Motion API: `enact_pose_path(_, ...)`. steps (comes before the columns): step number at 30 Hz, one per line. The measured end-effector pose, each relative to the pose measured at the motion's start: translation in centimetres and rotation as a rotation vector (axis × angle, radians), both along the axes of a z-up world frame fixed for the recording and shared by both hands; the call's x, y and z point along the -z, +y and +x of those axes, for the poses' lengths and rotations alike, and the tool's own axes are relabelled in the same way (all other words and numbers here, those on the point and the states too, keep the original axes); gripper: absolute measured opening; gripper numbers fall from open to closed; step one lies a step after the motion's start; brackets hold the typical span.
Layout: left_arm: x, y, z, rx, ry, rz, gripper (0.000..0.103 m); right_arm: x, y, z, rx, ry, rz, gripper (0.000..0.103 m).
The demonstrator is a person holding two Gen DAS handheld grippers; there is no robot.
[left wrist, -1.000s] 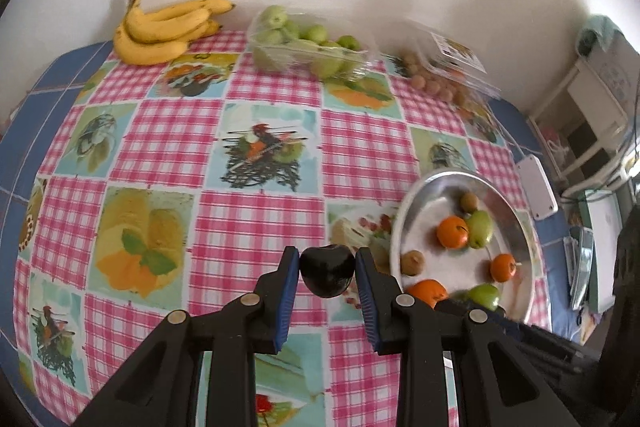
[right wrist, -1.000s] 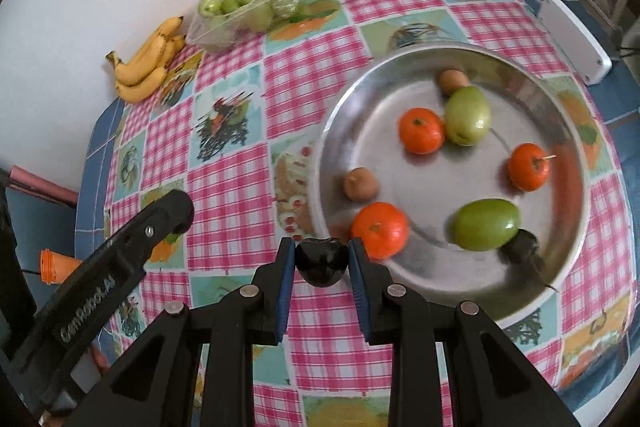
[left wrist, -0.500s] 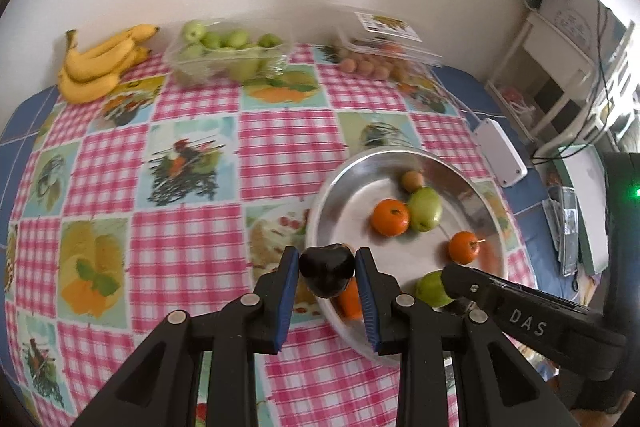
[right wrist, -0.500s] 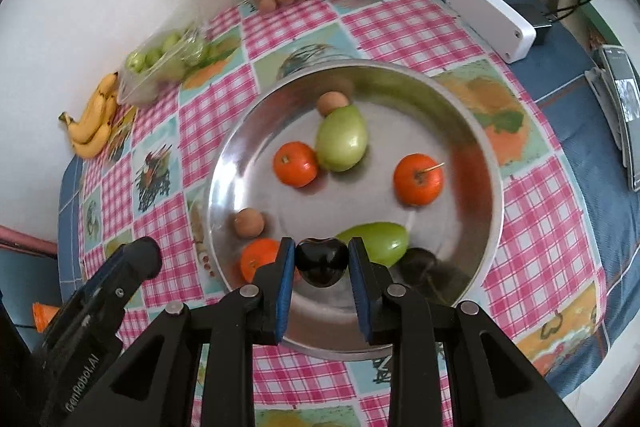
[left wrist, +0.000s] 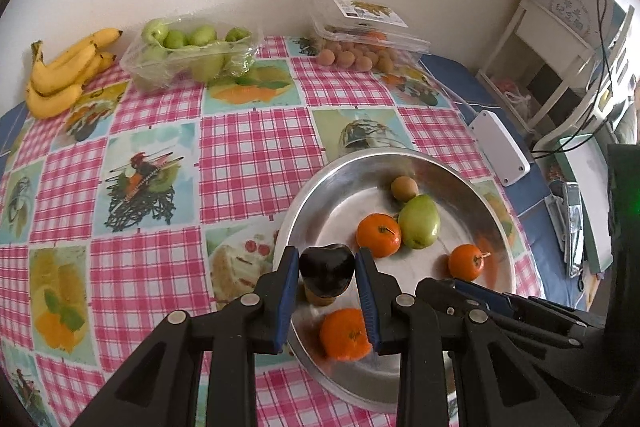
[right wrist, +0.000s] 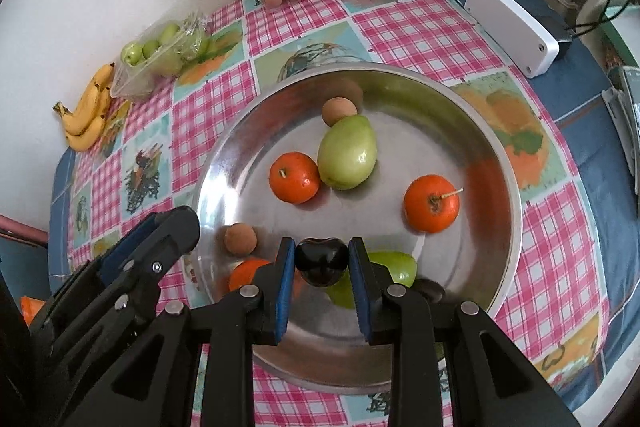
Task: Organize fruits
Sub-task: 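Carry both dark plums over the steel bowl, then open both tools to drop the dark plums into the bowl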
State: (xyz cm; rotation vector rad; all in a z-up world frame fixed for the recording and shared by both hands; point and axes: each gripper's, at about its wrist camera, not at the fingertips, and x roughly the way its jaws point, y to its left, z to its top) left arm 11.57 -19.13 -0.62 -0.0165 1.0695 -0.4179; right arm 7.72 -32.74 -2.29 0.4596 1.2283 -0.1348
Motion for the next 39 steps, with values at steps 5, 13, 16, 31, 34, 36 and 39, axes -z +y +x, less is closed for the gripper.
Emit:
enact_pose_path(5, 0.8, 0.1, 0.6, -0.012, 0.015, 0.000, 0.032, 0.5, 0.1, 0.6, -0.013, 0.007, -0.019, 0.028)
enact_pose_path(13, 1.6, 0.1, 0.9, -0.018, 0.037, 0.002, 0.032, 0.9, 0.2, 0.8, -0.021, 0.022, -0.039, 0.028)
enact_pose_path(16, 1.8, 0.1, 1.0, -0.020, 0.041, 0.003, 0.032, 0.9, 0.1, 0.8, -0.024, 0.023, -0.040, 0.028)
enact_pose_path(31, 2.3, 0.2, 2.1, -0.034, 0.055, -0.019, 0.032, 1.4, 0.3, 1.6, -0.032, 0.013, -0.035, 0.028)
enact_pose_path(34, 2.5, 0.3, 2.3, -0.039, 0.063, -0.030, 0.032, 1.6, 0.3, 1.8, -0.030, 0.014, -0.033, 0.028)
enact_pose_path(36, 2.5, 0.4, 2.4, -0.040, 0.063, -0.033, 0.032, 1.7, 0.3, 1.9, -0.026, 0.013, -0.032, 0.028)
enact_pose_path(39, 2.5, 0.4, 2.4, -0.040, 0.066, -0.034, 0.032, 1.8, 0.5, 1.9, -0.022, 0.013, -0.036, 0.028)
